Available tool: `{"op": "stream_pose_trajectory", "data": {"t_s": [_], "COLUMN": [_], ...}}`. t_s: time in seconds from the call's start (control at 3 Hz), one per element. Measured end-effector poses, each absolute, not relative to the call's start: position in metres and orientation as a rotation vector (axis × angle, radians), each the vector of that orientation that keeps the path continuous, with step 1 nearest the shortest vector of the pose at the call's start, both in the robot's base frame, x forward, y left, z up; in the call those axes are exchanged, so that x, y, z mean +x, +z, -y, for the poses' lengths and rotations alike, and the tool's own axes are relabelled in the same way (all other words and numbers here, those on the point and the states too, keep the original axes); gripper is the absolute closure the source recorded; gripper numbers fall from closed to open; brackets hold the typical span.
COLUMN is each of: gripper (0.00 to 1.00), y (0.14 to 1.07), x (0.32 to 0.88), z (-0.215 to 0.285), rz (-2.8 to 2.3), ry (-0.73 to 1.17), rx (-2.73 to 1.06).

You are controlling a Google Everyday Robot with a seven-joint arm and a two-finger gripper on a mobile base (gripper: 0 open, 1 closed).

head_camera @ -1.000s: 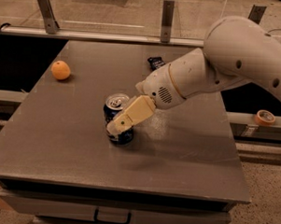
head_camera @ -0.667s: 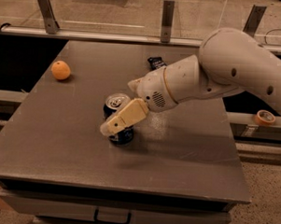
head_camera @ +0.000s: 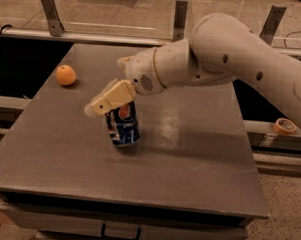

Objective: Knock pepsi can over

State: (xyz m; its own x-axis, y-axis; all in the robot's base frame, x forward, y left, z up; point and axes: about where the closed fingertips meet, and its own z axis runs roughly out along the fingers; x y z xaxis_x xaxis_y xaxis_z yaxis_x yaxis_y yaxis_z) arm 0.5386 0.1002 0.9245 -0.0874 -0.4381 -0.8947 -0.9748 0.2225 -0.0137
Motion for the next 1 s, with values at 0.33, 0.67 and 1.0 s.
{"op": "stream_pose_trajectory", "data": {"t_s": [0.33,0.67,1.0], "gripper": [0.00,0.00,0.00], "y": [0.955,0.963,0.950], "x": [0.574,0.592,0.600], "z": [-0.139,-0.158,-0.124], "rz": [-1.600,-1.589,-1.644], "ry": [0.795,0.786,0.706], "rx": [-1.328,-1.326,-1.342]}}
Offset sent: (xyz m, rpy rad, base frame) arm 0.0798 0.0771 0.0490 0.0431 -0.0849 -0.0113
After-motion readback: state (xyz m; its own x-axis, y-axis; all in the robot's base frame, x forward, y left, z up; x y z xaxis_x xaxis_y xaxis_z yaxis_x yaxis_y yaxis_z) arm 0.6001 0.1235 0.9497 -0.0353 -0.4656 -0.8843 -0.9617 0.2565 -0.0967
